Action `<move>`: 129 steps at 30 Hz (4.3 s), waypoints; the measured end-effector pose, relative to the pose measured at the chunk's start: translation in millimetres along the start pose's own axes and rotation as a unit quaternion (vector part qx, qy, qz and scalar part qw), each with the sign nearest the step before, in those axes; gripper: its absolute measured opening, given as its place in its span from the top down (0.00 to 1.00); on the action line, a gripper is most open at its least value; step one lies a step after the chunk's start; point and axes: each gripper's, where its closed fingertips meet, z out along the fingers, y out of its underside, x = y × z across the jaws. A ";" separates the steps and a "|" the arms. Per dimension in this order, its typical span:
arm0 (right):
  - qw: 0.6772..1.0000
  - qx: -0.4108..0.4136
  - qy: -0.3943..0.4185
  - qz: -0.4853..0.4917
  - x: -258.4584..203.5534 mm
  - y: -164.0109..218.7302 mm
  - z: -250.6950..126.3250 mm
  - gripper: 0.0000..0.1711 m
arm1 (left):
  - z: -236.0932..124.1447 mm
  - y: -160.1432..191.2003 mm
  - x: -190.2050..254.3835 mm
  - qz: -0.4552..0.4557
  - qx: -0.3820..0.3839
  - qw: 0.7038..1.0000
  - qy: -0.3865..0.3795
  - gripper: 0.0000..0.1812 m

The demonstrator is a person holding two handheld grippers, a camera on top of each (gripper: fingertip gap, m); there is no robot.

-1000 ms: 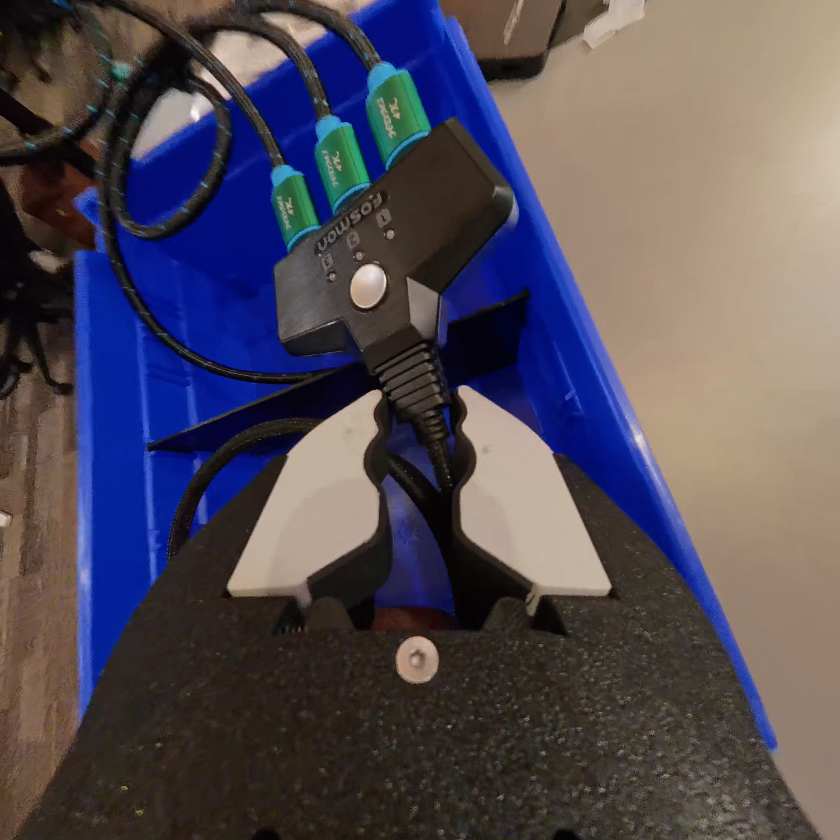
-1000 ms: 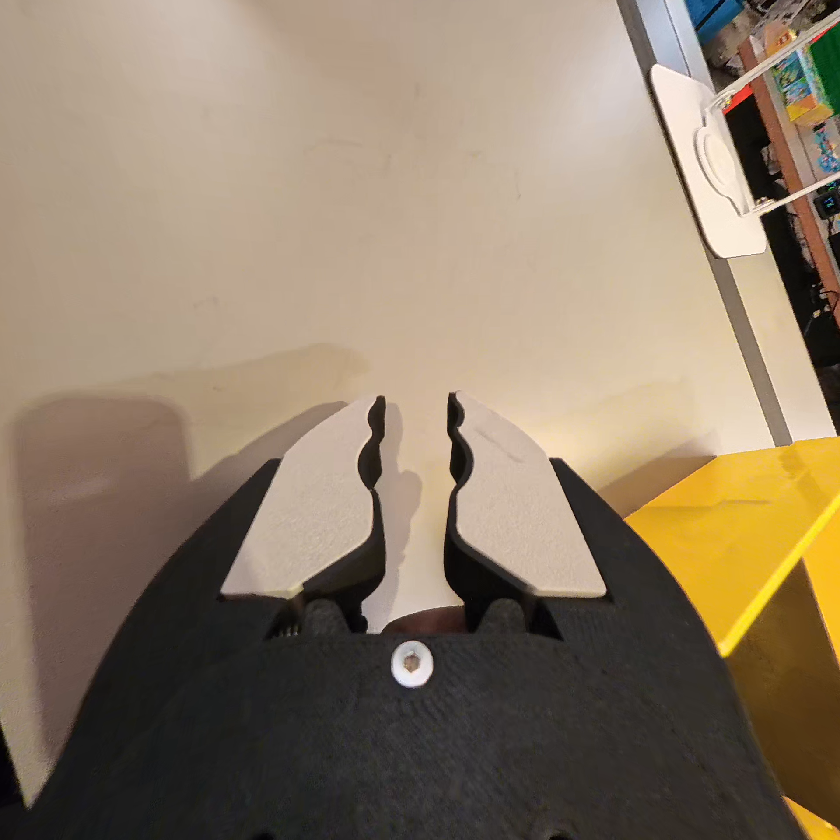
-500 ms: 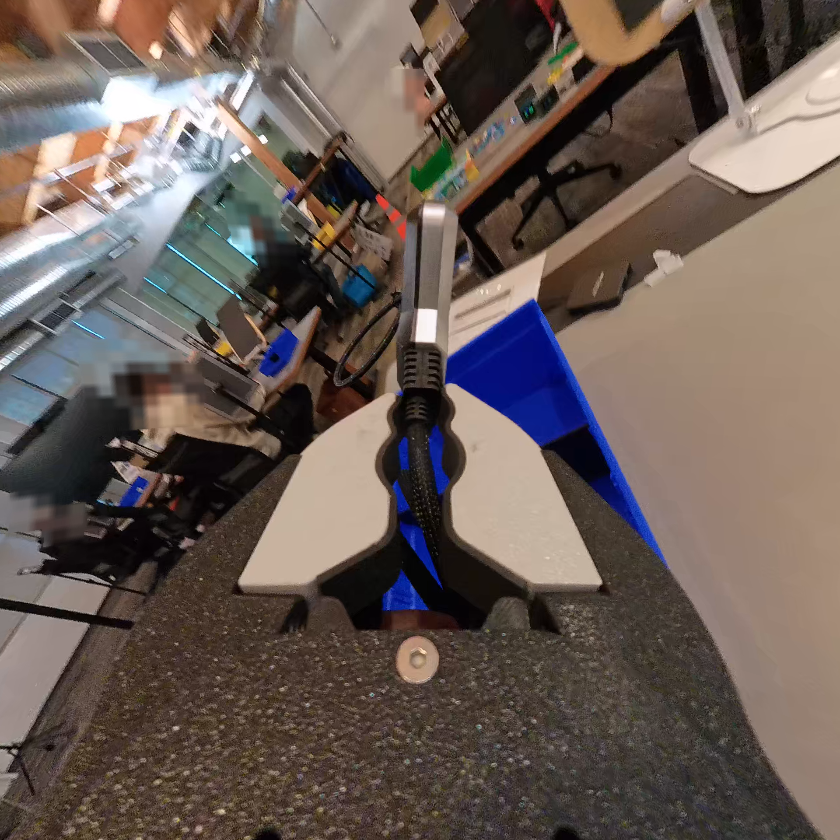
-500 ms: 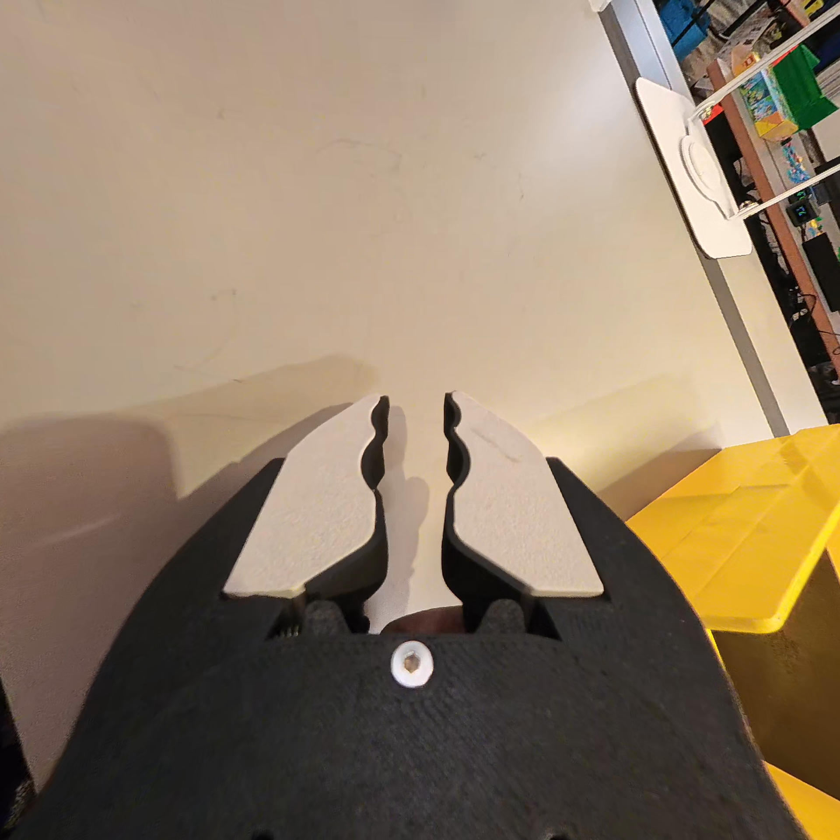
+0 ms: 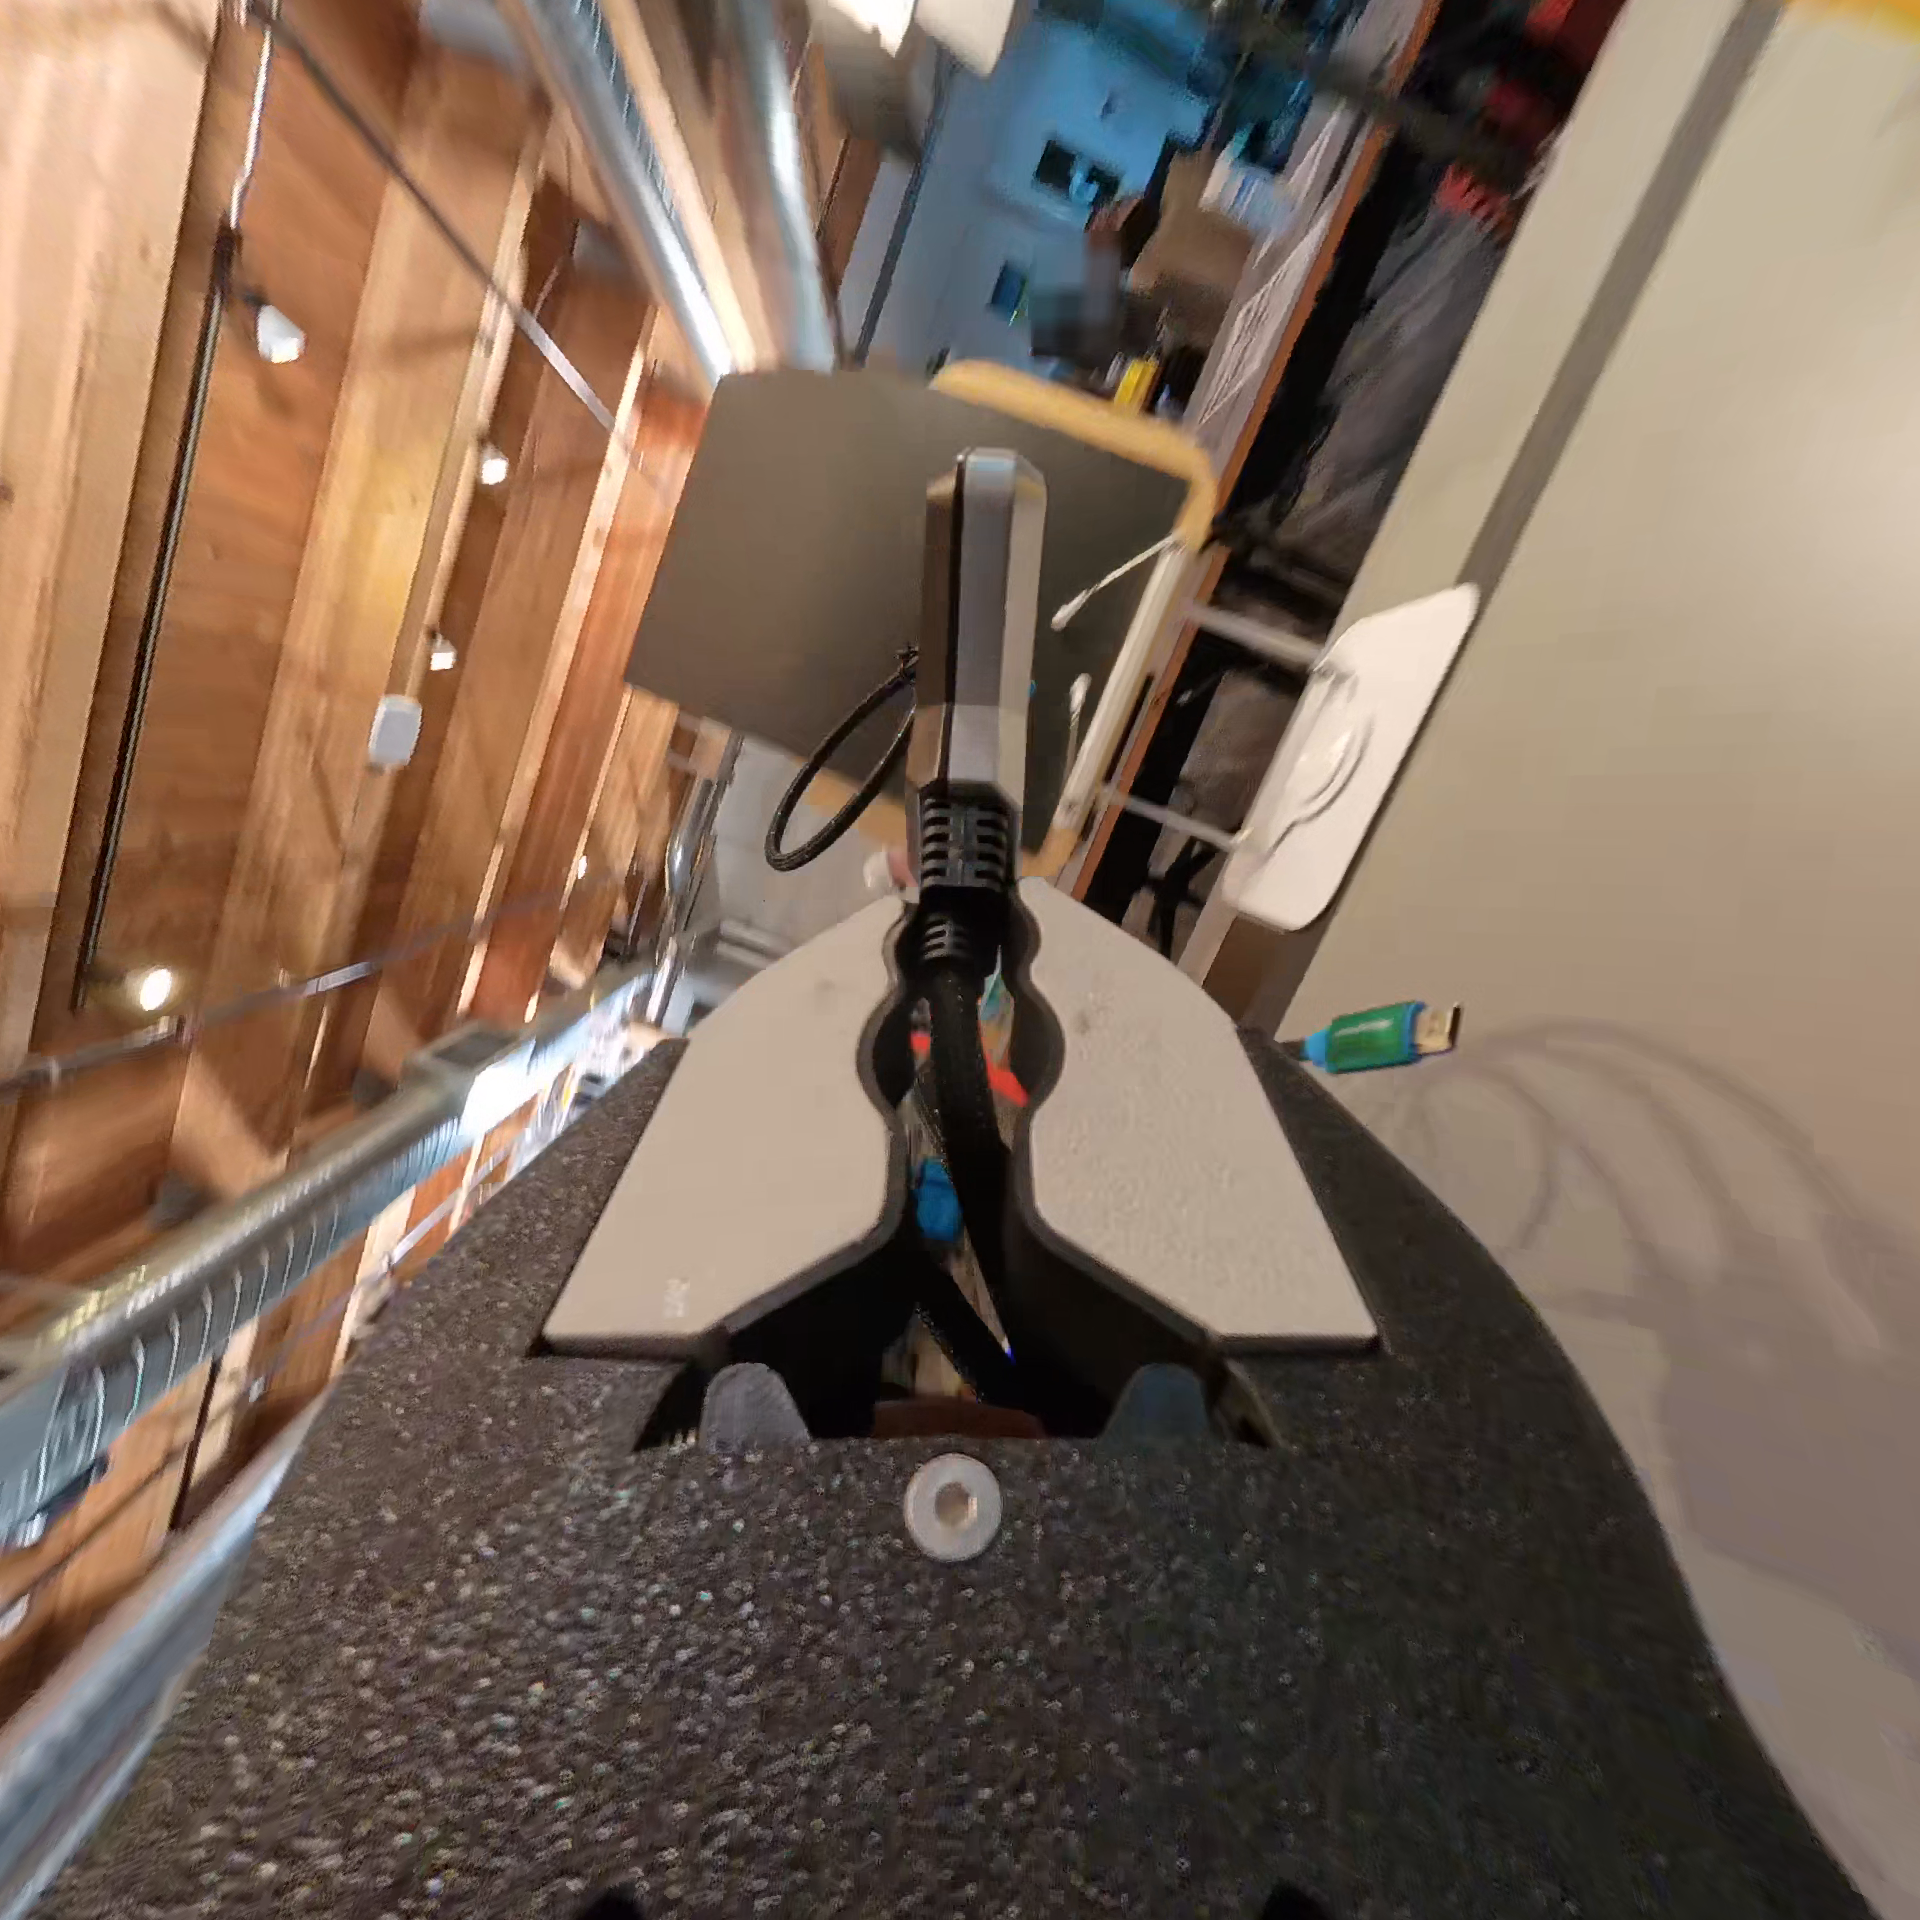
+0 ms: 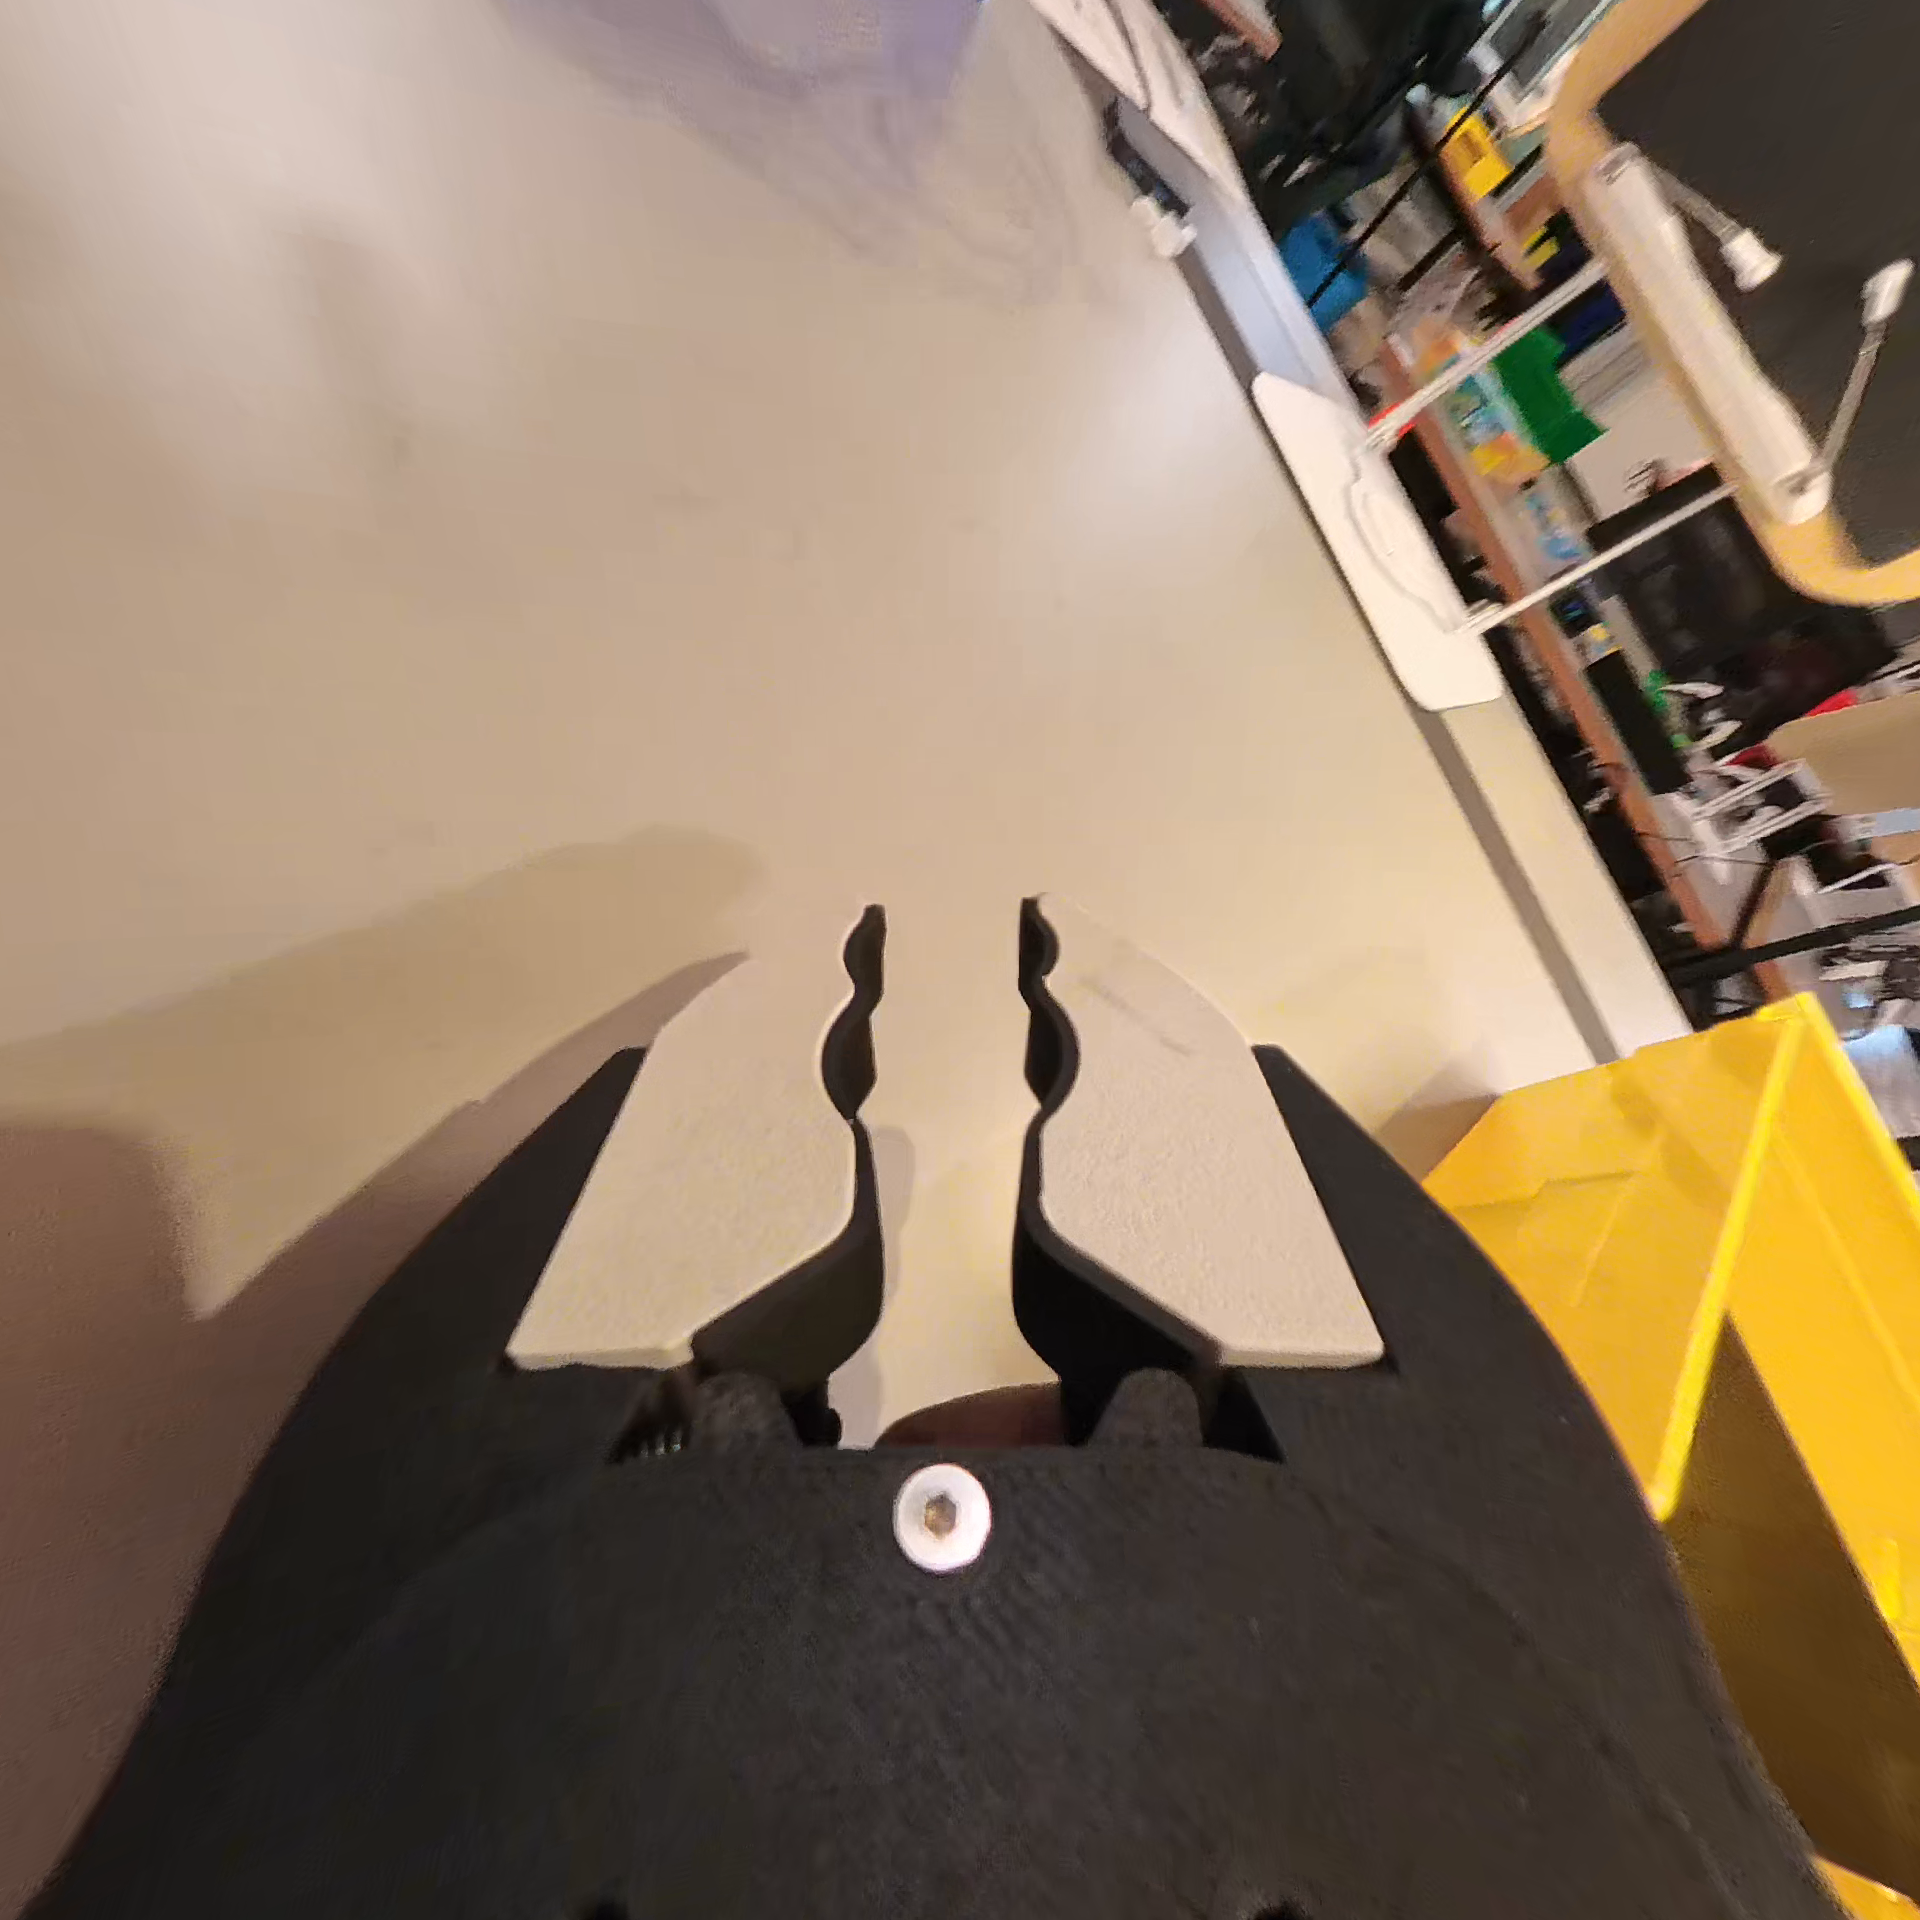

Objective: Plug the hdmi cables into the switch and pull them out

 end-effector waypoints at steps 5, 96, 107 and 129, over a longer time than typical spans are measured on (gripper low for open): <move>0.993 0.043 0.092 -0.062 16.6 -18.1 -0.3 0.79 | 2.1 -50.3 86.1 0.062 0.086 0.993 0.048 0.92; 0.883 0.193 0.350 -0.245 41.9 -96.9 -65.3 0.94 | -9.9 -25.7 224.0 0.139 0.096 0.984 0.061 0.87; 0.909 -0.046 0.413 -0.041 174.6 31.2 -122.3 0.93 | -8.5 -24.4 223.9 0.140 0.090 0.984 0.063 0.87; 0.940 -0.084 0.189 0.273 164.8 106.7 -64.2 0.75 | -8.1 -25.7 235.0 0.169 0.094 0.978 0.078 0.86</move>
